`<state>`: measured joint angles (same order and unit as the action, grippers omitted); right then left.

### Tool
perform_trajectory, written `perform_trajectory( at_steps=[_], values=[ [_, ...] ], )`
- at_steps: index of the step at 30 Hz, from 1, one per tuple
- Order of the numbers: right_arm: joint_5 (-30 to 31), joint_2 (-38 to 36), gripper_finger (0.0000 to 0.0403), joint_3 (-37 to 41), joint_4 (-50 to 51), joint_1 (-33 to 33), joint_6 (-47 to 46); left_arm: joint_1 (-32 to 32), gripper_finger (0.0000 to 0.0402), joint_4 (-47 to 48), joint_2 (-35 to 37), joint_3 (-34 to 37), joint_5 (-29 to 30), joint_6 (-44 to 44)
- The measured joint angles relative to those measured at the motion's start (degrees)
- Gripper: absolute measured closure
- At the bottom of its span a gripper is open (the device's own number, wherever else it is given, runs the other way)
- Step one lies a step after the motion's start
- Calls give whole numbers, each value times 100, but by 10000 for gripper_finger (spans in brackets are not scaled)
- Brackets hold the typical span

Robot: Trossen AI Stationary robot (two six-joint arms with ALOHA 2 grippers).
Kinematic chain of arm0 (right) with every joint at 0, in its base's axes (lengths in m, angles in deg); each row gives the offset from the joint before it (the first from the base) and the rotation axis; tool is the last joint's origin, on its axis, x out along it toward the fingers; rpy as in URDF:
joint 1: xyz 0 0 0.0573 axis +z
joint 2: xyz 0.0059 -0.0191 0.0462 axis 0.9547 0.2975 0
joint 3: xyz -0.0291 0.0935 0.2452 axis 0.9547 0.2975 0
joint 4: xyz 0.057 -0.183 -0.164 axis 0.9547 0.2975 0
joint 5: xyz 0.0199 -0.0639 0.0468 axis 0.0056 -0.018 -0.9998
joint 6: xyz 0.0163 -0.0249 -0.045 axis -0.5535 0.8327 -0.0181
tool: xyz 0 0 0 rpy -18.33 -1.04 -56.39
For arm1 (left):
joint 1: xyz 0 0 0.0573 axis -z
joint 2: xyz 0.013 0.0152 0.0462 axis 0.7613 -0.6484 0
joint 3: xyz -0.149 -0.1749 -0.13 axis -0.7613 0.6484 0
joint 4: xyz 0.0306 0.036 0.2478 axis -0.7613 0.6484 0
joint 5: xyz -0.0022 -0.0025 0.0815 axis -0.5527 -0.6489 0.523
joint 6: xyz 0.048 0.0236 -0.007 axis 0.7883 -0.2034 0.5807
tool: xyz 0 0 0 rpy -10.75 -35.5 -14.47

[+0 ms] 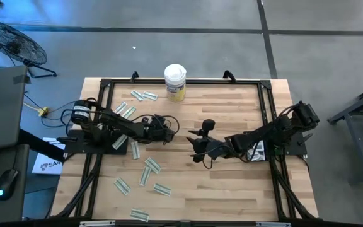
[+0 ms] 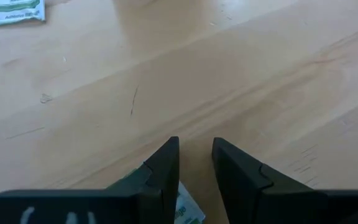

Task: Pick & Place First Aid Supplies
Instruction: Put the bandage into the left black basket

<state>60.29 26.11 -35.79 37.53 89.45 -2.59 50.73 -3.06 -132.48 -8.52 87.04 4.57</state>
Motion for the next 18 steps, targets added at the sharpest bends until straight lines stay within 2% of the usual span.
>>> perform_trajectory(
  at_steps=[13,18],
  values=[
    [30,0,265,0,7,-2,1,17,305,411,348,20,-341,7],
    [-2,0,265,0,4,-45,-25,195,305,421,446,17,-272,-84]
  ],
)
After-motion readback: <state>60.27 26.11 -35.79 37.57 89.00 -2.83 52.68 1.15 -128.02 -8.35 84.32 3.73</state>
